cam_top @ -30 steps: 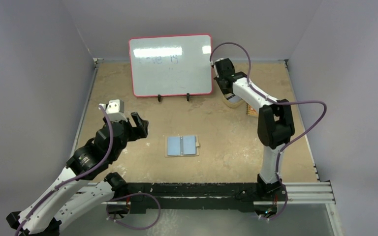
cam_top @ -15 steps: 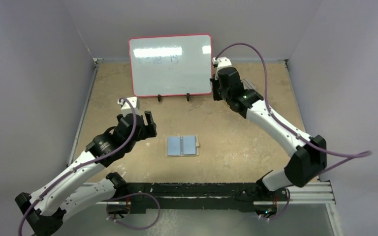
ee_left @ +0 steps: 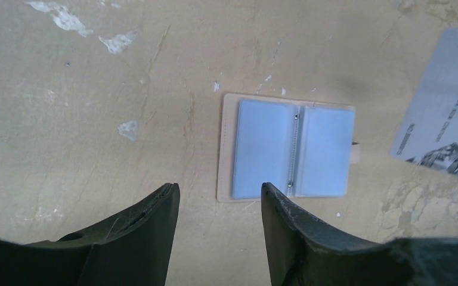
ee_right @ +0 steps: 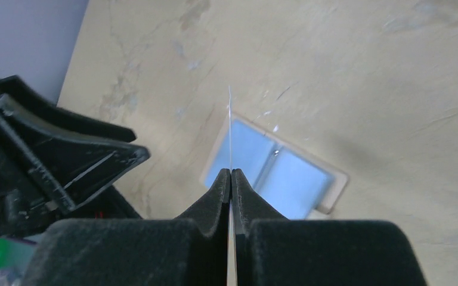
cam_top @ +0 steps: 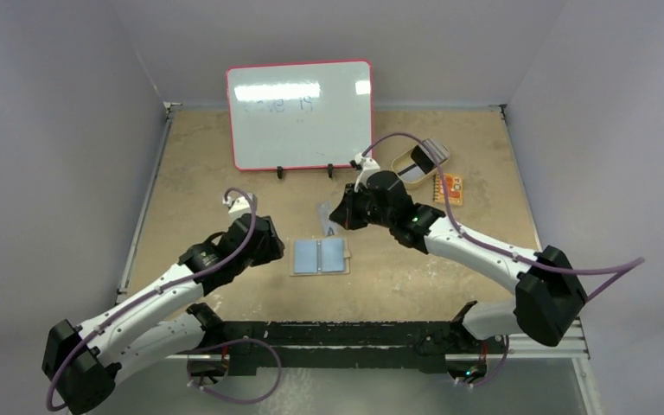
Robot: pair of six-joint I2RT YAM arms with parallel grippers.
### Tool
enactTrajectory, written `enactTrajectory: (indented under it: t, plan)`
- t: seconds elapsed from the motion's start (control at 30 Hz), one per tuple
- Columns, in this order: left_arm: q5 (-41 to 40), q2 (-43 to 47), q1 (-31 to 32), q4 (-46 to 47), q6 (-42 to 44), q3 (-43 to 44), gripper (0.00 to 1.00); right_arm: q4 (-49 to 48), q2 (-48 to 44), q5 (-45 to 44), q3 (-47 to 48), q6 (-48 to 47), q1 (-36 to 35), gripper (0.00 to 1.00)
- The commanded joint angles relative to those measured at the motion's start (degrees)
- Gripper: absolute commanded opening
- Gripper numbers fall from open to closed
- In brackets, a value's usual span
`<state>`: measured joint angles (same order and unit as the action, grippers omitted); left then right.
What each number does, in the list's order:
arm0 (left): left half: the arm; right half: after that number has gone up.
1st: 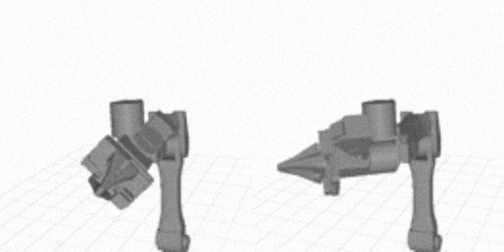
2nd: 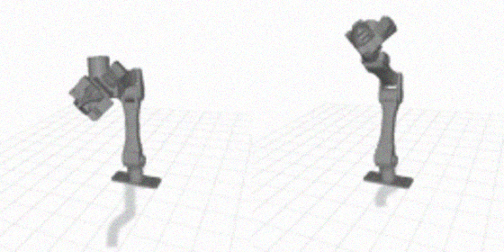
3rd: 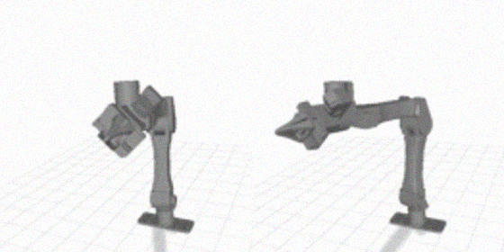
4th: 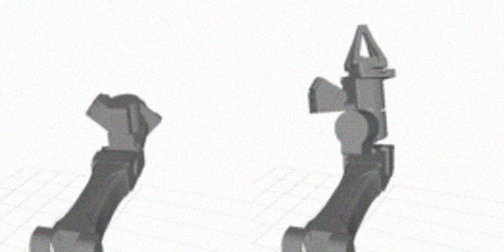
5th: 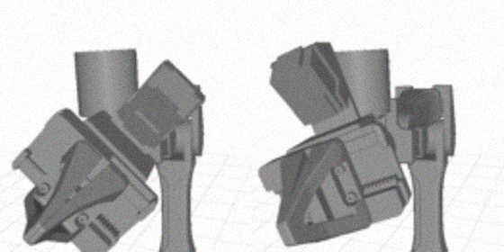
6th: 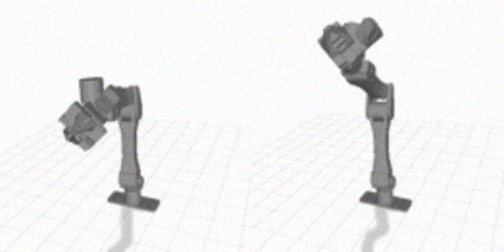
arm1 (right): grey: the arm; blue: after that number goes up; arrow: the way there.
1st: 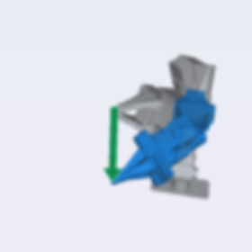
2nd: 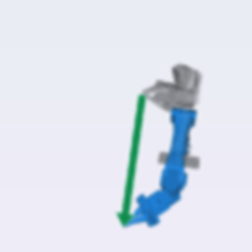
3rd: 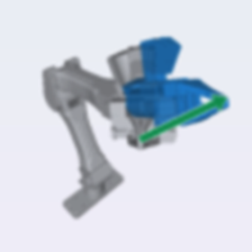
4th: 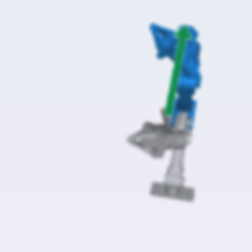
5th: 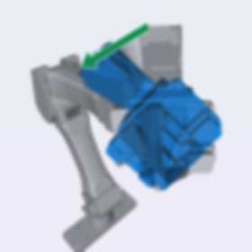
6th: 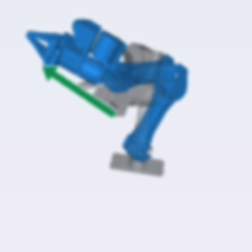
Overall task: Put the credit cards into the card holder
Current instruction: Pick up the credit card from the storage box, then insert the credit card into the card holder.
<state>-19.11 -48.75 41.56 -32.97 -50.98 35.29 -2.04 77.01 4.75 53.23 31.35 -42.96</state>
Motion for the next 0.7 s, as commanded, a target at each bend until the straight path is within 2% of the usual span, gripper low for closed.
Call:
enactTrajectory:
  t: [0.0, 0.13, 0.23, 0.33, 0.47, 0.67]
  plan:
    - [3.1, -1.8, -0.4, 8.3, -5.5, -4.0, 0.5, -11.1, 1.1, 6.9, -3.6, 9.0, -2.0, 0.0]
    - [8.7, -3.9, -0.4, 17.3, -7.3, -8.9, 0.45, -11.9, 2.1, 7.1, -7.1, 10.7, -2.3, 0.0]
    - [12.4, -6.4, -0.4, 22.7, -7.3, -11.1, 0.41, -8.0, 3.2, 8.7, -6.6, 10.6, -2.3, 0.0]
    - [14.8, -9.1, -0.4, 26.1, -6.7, -11.7, 0.33, -9.2, 3.3, 7.4, -6.9, 12.0, -2.3, 0.0]
    - [15.8, -11.6, -0.4, 28.4, -6.3, -11.5, 0.2, -10.9, 5.3, 9.7, -8.5, 15.3, -2.2, 0.0]
    - [14.2, -11.3, -0.4, 28.4, -6.2, -13.8, 0.12, -11.7, 8.5, 10.1, -9.1, 16.8, -2.3, 0.0]
